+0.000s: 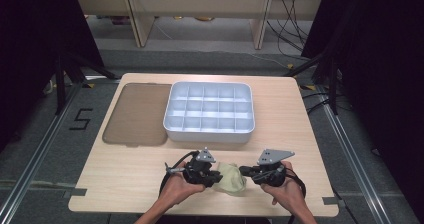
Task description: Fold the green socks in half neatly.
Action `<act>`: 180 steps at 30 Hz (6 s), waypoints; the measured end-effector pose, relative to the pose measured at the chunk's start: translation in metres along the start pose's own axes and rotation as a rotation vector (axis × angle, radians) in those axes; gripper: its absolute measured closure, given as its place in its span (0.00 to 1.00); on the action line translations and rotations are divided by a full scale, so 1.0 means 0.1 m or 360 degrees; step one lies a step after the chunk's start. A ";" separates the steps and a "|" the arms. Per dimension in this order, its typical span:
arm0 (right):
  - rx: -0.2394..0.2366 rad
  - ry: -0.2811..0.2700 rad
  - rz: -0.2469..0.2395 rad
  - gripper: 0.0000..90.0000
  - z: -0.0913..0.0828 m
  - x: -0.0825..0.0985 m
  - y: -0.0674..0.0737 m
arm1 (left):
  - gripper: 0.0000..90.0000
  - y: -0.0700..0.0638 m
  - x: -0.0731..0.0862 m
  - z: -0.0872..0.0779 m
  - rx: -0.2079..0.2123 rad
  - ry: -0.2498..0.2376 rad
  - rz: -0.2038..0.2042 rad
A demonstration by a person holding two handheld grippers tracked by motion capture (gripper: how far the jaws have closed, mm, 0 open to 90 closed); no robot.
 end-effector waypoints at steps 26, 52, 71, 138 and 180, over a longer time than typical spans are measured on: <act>0.0007 0.0229 -0.0005 0.98 0.16 0.29 -0.10 | 0.92 -0.12 0.17 0.13 0.0023 0.0064 0.0002; 0.0106 0.0159 -0.0013 0.99 0.32 0.03 -0.33 | 0.93 -0.12 0.19 0.14 0.0002 0.0062 -0.0012; 0.0006 0.0216 0.0006 0.99 0.10 0.36 -0.23 | 0.93 -0.10 0.20 0.12 0.0013 0.0092 0.0017; 0.0045 0.0192 -0.0052 0.99 0.31 0.11 -0.26 | 0.90 -0.08 0.18 0.05 -0.0040 -0.0006 -0.0010; 0.0037 0.0074 -0.0042 0.96 0.12 0.05 -0.22 | 0.52 0.01 0.16 0.13 -0.0065 0.0090 -0.0372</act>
Point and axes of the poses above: each handheld gripper's, and its own axes: z roughly forward along the jaws, x roughly out of its underside, y roughly to its left, the point moved 5 cm from there along z, roughly forward along the jaws, and after that the axes turned 7 degrees about z, right-handed, at the moved point
